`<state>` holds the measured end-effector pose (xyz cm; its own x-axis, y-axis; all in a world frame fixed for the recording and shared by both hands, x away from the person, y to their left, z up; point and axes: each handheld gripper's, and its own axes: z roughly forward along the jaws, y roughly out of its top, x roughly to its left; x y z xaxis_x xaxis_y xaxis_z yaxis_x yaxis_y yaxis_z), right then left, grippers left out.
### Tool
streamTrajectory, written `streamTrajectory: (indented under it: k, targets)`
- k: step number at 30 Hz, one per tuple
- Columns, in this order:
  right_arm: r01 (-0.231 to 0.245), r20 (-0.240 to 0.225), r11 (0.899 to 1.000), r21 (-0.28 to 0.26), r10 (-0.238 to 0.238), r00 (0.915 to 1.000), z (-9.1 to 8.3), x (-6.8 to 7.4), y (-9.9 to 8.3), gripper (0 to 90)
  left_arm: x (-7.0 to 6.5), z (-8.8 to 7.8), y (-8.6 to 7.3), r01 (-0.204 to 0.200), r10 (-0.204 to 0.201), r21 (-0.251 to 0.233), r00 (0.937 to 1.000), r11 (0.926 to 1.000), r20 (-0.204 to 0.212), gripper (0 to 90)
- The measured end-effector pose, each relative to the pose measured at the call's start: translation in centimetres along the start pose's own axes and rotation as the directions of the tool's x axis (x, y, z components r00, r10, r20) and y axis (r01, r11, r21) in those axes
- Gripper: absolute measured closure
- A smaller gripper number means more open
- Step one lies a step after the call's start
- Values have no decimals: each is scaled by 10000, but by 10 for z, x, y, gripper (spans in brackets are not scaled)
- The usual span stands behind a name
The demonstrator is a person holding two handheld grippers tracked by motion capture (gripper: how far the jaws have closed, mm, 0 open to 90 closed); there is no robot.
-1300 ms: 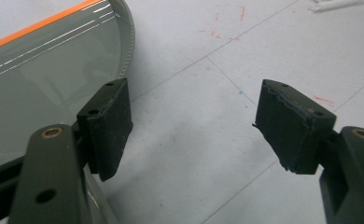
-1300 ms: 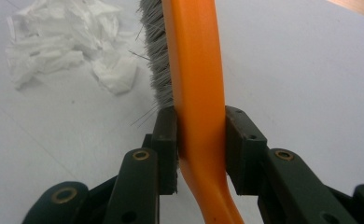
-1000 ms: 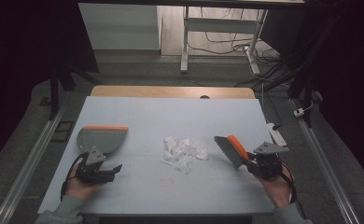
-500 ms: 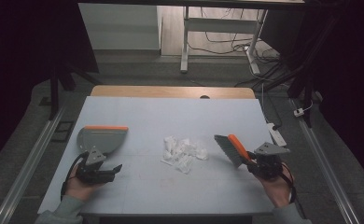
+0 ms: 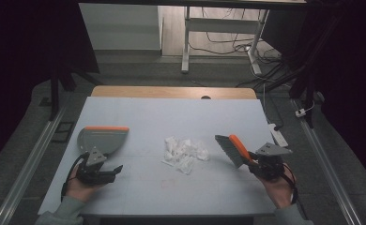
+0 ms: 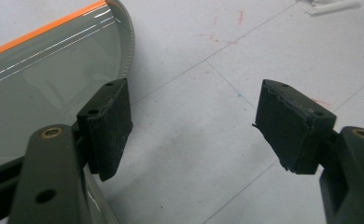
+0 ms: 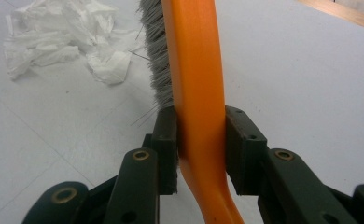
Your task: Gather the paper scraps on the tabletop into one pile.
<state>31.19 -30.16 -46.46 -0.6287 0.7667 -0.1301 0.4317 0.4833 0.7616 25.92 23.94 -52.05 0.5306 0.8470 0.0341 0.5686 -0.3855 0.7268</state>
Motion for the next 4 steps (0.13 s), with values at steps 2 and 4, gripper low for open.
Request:
streamTrajectory:
  k: [2, 4]
  targets:
    - [-9, -5, 10000, -25, 9, 10000, 0, 0, 0, 675, 0, 0, 0, 5, -5, -1, 10000, 10000, 2, 276]
    - [40, -6, 10000, -64, -40, 10000, 0, 0, 1, 675, 0, 0, 0, 4, -4, -2, 10000, 10000, -2, 276]
